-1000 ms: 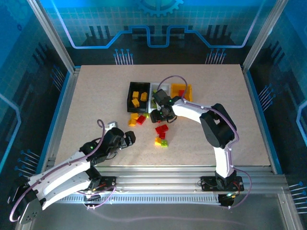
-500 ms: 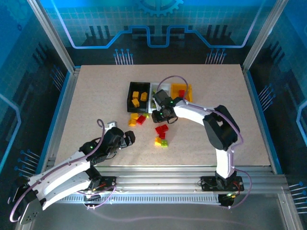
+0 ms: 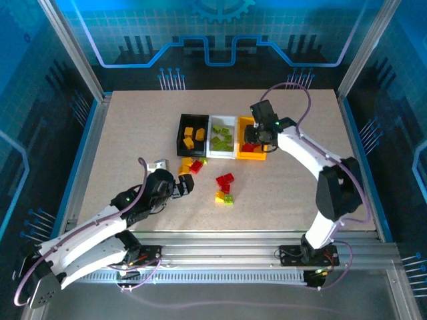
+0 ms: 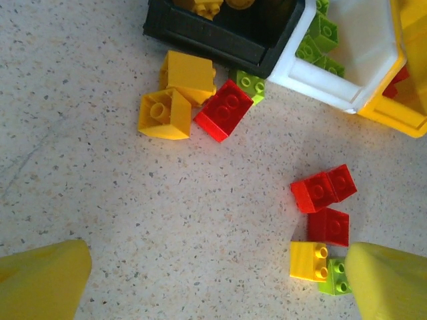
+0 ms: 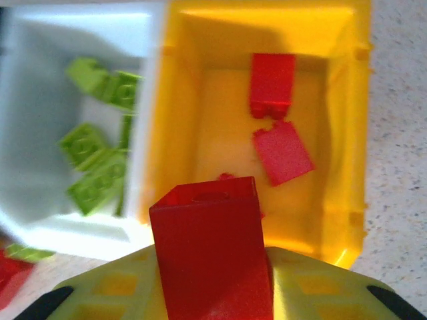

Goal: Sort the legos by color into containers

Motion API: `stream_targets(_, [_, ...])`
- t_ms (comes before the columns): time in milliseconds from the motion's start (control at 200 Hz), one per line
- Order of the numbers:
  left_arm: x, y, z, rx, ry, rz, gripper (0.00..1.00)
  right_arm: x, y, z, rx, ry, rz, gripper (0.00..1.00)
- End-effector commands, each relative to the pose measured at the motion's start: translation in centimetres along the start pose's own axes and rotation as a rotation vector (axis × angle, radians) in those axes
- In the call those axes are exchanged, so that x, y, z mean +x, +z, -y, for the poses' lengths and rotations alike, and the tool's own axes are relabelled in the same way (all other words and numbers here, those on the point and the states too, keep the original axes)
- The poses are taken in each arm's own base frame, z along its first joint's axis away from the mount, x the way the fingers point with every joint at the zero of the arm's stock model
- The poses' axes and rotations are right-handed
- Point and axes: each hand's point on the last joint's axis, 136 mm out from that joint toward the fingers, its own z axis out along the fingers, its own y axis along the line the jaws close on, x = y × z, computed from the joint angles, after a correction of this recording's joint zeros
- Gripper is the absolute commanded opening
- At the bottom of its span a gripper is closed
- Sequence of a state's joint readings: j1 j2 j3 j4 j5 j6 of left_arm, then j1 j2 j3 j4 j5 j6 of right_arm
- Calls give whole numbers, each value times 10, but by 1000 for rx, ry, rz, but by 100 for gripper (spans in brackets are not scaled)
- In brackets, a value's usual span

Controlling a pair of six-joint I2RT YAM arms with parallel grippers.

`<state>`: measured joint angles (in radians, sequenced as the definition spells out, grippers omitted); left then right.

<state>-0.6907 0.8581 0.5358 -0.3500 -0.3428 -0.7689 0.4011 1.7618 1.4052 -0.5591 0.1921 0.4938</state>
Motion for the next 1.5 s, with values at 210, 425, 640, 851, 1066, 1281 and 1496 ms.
stream_targets(210, [-1,0,22,91,48,-36,99,-18,30,11,66,33,-71,57])
stream_targets(425, [-4,-2,27,106,58,-30,99,-6,-5,-11,-4,-8,-48,75])
stream_targets(640, [-5,-3,19,85,59,-10,99,87,-44,-44,-93,-168,-136,80])
stream_targets(851, [-5,-2,13,66,52,-10,99,188,-51,-57,-161,-337,-295,83])
stream_targets(1066, [-7,0,10,55,37,-5,99,239,-37,-69,-166,-447,-374,85])
stream_targets(1281, [-7,2,9,43,31,-15,99,244,-15,-92,-164,-478,-381,85])
stream_targets(1496, [-4,3,5,23,33,-29,99,246,4,-75,-55,-466,-397,74])
